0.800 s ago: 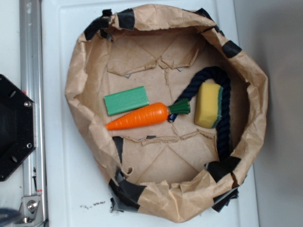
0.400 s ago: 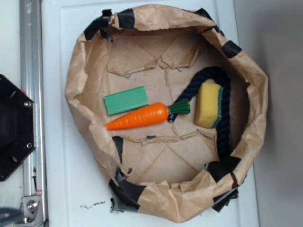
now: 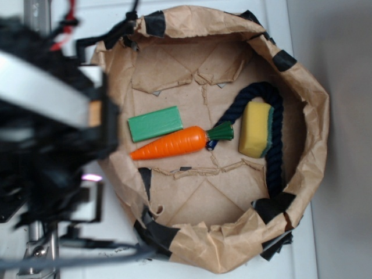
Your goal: Grab the carrot.
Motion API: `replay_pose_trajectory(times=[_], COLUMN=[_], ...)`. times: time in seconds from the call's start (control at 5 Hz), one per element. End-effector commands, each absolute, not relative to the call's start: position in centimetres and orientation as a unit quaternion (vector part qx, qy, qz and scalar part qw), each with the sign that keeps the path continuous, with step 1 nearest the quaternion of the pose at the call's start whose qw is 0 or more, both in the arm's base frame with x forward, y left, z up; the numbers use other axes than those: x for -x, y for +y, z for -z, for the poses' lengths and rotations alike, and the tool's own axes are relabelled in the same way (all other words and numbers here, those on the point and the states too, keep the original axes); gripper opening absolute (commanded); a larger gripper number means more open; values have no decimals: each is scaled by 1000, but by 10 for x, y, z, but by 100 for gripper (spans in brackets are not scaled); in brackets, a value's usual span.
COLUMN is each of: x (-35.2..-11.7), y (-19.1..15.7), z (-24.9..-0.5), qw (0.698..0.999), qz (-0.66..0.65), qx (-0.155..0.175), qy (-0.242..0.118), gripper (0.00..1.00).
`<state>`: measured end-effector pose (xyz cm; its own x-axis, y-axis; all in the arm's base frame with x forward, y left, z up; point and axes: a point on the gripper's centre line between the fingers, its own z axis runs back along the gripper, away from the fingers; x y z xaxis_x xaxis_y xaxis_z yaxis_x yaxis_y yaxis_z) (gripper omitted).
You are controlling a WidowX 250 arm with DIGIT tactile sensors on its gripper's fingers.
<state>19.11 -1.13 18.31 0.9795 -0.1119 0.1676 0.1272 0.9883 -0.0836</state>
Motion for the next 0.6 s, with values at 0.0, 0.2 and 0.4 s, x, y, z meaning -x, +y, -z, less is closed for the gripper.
replay_pose_trajectory(times=[0.0,0.2,0.4], x=[-245,-256,-257], y=[14,6,-11], z=[-94,-61,-31], qw=[993,991,990], qz=[85,82,92], qx=[78,104,108], qy=[-21,-1,20], gripper=[100,100,100])
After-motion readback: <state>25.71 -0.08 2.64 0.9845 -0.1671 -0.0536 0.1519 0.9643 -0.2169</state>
